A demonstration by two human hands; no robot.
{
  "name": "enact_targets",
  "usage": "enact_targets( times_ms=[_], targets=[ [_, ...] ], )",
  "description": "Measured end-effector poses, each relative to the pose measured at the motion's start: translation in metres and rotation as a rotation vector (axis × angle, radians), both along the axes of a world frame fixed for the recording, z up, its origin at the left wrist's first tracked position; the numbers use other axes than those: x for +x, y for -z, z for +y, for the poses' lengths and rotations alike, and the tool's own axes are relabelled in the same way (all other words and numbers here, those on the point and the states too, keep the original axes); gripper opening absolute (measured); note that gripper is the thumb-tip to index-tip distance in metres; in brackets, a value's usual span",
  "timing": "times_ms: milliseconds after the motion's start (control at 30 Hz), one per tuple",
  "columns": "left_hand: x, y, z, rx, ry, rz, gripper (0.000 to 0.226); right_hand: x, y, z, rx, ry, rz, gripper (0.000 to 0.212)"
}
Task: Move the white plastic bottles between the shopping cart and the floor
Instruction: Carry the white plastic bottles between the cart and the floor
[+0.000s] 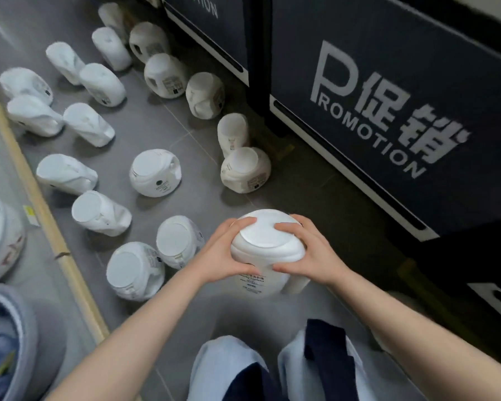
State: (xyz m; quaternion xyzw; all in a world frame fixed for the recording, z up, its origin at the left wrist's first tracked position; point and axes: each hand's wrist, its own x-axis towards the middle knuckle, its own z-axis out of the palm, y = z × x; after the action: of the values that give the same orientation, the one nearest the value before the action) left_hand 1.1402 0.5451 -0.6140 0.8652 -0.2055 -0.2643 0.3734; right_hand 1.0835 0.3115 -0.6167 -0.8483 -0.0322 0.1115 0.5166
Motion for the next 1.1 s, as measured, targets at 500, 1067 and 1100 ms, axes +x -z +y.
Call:
enact_targets(
  times_ms=[500, 1067, 1100],
  targets=[
    [-0.099, -0.297, -0.132, -0.028, 0.461, 0.113, 0.093, -0.191, -0.317, -0.084, -0.040, 0.462, 0.204, 0.068],
    [-0.299, -0.397, -0.333, -0.081, 1.271, -0.003, 0.100, -0.476, -0.417, -0.121, 0.014, 1.288, 0.091, 0.068],
    [-0.318, -0.400, -0.347, -0.082, 1.309, -0.006, 0.101, -0.496, -0.419, -0.126, 0.018, 1.332, 0.082, 0.068]
  ],
)
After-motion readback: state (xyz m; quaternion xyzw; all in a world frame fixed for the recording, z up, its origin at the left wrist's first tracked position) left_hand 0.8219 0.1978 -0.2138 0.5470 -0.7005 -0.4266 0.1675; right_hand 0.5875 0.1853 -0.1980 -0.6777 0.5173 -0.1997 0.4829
